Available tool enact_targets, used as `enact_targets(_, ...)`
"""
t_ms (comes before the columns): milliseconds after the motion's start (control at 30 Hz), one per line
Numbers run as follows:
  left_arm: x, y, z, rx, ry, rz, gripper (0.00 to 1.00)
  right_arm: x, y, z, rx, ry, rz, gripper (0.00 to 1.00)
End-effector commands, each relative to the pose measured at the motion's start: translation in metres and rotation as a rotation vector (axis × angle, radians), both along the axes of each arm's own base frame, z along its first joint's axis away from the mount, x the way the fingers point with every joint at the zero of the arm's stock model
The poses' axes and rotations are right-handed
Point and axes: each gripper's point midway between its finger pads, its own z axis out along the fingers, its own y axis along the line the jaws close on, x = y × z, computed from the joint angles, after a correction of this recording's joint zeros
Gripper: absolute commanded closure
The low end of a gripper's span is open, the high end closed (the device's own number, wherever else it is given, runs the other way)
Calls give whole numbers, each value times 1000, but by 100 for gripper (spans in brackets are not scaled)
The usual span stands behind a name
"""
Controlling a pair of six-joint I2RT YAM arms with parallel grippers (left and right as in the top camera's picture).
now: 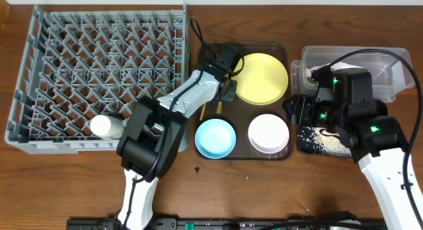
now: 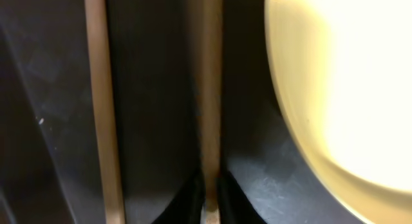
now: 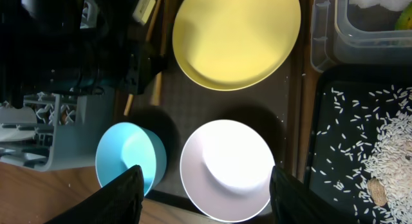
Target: Sort waste into correct bins and load items into the dishwasher
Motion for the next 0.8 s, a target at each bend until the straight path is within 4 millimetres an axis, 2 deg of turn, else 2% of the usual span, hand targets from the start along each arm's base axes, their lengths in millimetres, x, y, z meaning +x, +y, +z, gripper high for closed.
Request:
enact_targets(0,-2,5,-9,24,26,7,92,0,0,3,17,2,-11,41)
enact_targets(67,-1,4,1,4,26,28,92,0,0,3,17,2,-11,41)
enact_targets(167,4,-1,26,-57,6,28,92,0,0,3,17,2,-11,41)
enact_targets(267,9,-2,69,-129,-47,33,92,0,0,3,18,2,-11,42)
enact_targets(400,7,12,125,-170,-127,51,92,0,0,3,17,2,-11,42)
enact_targets(500,1,32,154,-170,-152,84,92,0,0,3,17,1,-11,42)
enact_targets(567,-6,56,165,-131,-151,128,92,0,0,3,17,1,-11,42)
enact_targets(700,-13,111,163,-3,-118,239,92,0,0,3,17,1,-11,42)
enact_targets(767,-13,128,155,19,-93,276,92,0,0,3,17,1,-11,42)
